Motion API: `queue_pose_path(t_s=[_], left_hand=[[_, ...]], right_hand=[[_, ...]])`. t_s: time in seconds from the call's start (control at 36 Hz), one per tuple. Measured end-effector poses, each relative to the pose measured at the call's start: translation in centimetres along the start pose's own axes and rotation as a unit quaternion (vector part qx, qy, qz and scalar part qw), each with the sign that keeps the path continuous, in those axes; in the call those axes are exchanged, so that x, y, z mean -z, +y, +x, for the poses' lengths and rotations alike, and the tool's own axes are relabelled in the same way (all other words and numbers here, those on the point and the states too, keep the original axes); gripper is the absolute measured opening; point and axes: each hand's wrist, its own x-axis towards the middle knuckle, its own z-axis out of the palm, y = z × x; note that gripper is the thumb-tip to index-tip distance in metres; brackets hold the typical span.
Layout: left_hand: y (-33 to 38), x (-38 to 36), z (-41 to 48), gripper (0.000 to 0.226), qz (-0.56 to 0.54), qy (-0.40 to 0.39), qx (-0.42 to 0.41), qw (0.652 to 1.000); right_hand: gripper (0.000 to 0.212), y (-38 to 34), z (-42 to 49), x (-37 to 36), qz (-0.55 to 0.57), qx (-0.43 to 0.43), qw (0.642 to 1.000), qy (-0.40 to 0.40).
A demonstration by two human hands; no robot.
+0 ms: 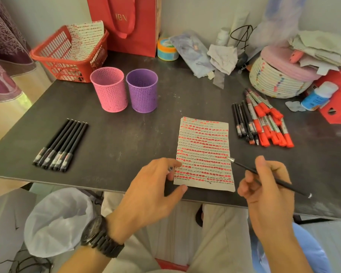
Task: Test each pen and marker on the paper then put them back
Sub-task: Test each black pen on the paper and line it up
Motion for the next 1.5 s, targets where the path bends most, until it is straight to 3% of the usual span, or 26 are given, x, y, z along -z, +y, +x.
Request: queue_pose_path(t_s=[0.17, 0.28, 0.44, 0.53, 0.72, 1.5], left_hand=[[-0.7, -1.9, 1.7, 0.051, 0.057, -0.017, -0.043, 0.997], [-0.9, -2.4, 1.7, 0.051, 0.067, 0.008, -0.045, 0.997], [-0.9, -2.3, 1.8, 0.05, 0.054, 0.017, -0.027, 0.998], [-1.0, -2.4, 1.8, 0.049, 0.055, 0.022, -0.028, 0.998], [-0.8, -2.8, 1.9, 0.05, 0.051, 0.018, -0.015, 0.998], [-0.6, -3.0, 2.0, 0.048, 0.044, 0.051, -0.002, 0.998]], right_hand=[[0.022, 1.1, 0.7, -2.1, 0.014, -0.091, 0.994, -0.064], [0.014, 2.1, 1.5, -3.8, -0.086, -0.051, 0.991, -0.091], [0.036, 4.0, 1.9, -4.6, -0.208, 0.022, 0.974, -0.086], [0.036, 4.8, 1.7, -4.4, -0.248, 0.068, 0.964, -0.066], [0.035, 6.3, 1.8, -4.0, -0.282, 0.1, 0.954, -0.025], [0.029, 6.7, 2.1, -4.1, -0.308, 0.096, 0.946, -0.024]])
